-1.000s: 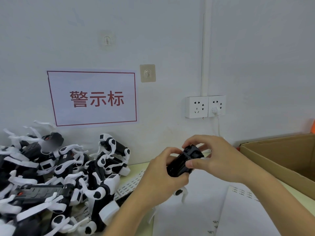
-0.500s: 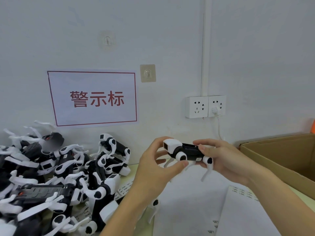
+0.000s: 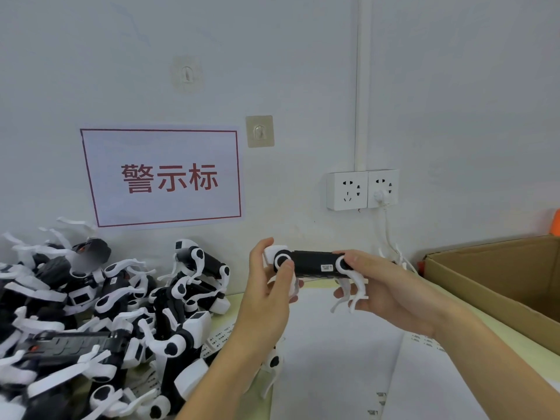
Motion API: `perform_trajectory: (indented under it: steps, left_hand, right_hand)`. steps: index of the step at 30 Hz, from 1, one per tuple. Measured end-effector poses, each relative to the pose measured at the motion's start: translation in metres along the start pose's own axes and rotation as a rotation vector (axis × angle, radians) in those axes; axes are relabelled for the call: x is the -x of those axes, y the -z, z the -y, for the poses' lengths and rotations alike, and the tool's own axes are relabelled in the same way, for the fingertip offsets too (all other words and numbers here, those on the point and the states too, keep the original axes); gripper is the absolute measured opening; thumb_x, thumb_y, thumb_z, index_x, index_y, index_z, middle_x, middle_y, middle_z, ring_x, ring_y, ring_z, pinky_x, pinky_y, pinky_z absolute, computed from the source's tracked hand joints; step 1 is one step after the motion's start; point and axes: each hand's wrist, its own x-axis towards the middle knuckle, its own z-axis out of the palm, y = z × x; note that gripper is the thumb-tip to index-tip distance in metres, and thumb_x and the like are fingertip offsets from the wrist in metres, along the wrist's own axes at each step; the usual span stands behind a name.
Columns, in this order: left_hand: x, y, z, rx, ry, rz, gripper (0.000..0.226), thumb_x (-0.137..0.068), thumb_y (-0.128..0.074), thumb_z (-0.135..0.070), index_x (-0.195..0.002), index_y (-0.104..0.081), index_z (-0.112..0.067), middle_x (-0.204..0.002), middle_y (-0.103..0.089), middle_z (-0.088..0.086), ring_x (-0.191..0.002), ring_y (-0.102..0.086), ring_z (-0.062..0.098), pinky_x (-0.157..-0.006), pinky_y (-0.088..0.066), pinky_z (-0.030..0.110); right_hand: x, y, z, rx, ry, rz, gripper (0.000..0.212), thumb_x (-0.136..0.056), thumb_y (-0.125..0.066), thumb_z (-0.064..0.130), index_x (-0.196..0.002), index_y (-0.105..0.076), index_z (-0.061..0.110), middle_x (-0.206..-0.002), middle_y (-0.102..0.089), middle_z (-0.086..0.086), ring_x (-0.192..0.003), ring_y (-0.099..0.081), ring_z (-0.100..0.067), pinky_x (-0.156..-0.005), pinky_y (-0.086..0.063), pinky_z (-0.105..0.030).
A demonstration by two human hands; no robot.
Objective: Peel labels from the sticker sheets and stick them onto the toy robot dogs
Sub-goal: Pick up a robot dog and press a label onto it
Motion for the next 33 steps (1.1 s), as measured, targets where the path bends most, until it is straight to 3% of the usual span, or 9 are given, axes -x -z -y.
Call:
perform_trajectory:
  steps: [3, 6, 9, 12, 14, 17, 21, 28, 33]
  left_hand:
    - [-0.001, 0.000, 0.001, 0.010, 0.022, -0.039, 0.033, -0.102, -0.042, -0.045, -0.135, -0.038, -0.046, -0.108, -0.071, 0.002, -0.088, -0.071, 0.009, -0.067, -0.054, 0.018]
    - [-0.001, 0.001, -0.002, 0.048, 0.042, -0.069, 0.026, -0.097, -0.045, -0.049, -0.123, -0.045, -0.049, -0.100, -0.073, 0.001, -0.082, -0.071, 0.007, -0.060, -0.051, 0.014]
    - [-0.002, 0.002, -0.004, 0.092, 0.071, -0.072, 0.026, -0.093, -0.050, -0.050, -0.119, -0.048, -0.047, -0.101, -0.072, 0.007, -0.086, -0.072, 0.017, -0.060, -0.052, 0.016]
    - [-0.003, 0.003, -0.004, 0.131, 0.108, -0.068, 0.016, -0.099, -0.054, -0.039, -0.115, -0.052, -0.042, -0.096, -0.073, 0.007, -0.090, -0.073, 0.026, -0.061, -0.053, 0.018]
    - [-0.004, 0.004, -0.003, 0.185, 0.138, -0.071, 0.014, -0.101, -0.056, -0.026, -0.112, -0.054, -0.034, -0.087, -0.072, 0.007, -0.083, -0.072, 0.030, -0.060, -0.055, 0.023]
    - [-0.005, 0.004, -0.001, 0.248, 0.161, -0.044, 0.017, -0.100, -0.055, -0.016, -0.113, -0.056, -0.027, -0.084, -0.070, 0.006, -0.080, -0.070, 0.027, -0.064, -0.058, 0.031]
    - [-0.005, 0.005, 0.000, 0.257, 0.157, -0.019, 0.015, -0.102, -0.052, -0.019, -0.115, -0.056, -0.025, -0.075, -0.069, -0.008, -0.082, -0.069, 0.024, -0.069, -0.058, 0.037]
    - [-0.006, 0.006, 0.001, 0.293, 0.179, -0.074, 0.015, -0.103, -0.048, -0.024, -0.113, -0.056, -0.017, -0.065, -0.068, -0.008, -0.069, -0.071, 0.022, -0.062, -0.060, 0.039]
    - [-0.005, 0.005, 0.001, 0.317, 0.185, -0.092, 0.013, -0.103, -0.048, -0.021, -0.110, -0.056, -0.017, -0.069, -0.070, -0.003, -0.075, -0.073, 0.032, -0.059, -0.058, 0.038]
  right_hand:
    - [0.000, -0.003, 0.002, 0.024, 0.036, -0.032, 0.053, -0.081, -0.064, 0.041, -0.125, -0.067, 0.011, -0.104, -0.066, -0.009, -0.085, -0.065, -0.023, -0.084, -0.048, -0.037]
    - [-0.001, -0.005, 0.002, 0.055, 0.043, -0.064, 0.054, -0.081, -0.061, 0.043, -0.124, -0.067, 0.011, -0.109, -0.067, -0.015, -0.085, -0.067, -0.026, -0.081, -0.051, -0.035]
    - [-0.003, -0.005, 0.002, 0.063, 0.054, -0.105, 0.052, -0.079, -0.062, 0.044, -0.122, -0.069, 0.014, -0.118, -0.069, -0.016, -0.087, -0.070, -0.028, -0.084, -0.052, -0.037]
    - [-0.004, -0.003, 0.000, 0.070, 0.076, -0.141, 0.049, -0.079, -0.064, 0.044, -0.120, -0.069, 0.017, -0.115, -0.072, -0.012, -0.088, -0.072, -0.030, -0.083, -0.052, -0.037]
    - [-0.005, -0.002, 0.000, 0.071, 0.093, -0.161, 0.047, -0.078, -0.065, 0.043, -0.117, -0.071, 0.017, -0.112, -0.073, -0.012, -0.088, -0.073, -0.028, -0.081, -0.052, -0.036]
    - [-0.006, 0.000, -0.002, 0.063, 0.108, -0.174, 0.045, -0.077, -0.066, 0.041, -0.115, -0.071, 0.018, -0.112, -0.074, -0.011, -0.093, -0.073, -0.029, -0.081, -0.053, -0.036]
    - [-0.007, 0.004, -0.005, 0.031, 0.111, -0.162, 0.046, -0.078, -0.066, 0.038, -0.118, -0.069, 0.015, -0.115, -0.073, -0.012, -0.103, -0.071, -0.033, -0.083, -0.055, -0.037]
    - [-0.005, 0.003, -0.004, 0.052, 0.103, -0.082, 0.056, -0.076, -0.070, 0.038, -0.120, -0.062, 0.005, -0.113, -0.072, -0.014, -0.083, -0.071, -0.032, -0.070, -0.058, -0.034]
    - [-0.007, 0.006, -0.007, 0.101, 0.097, -0.086, 0.062, -0.073, -0.072, 0.043, -0.122, -0.060, 0.006, -0.113, -0.072, -0.012, -0.086, -0.072, -0.030, -0.072, -0.057, -0.033]
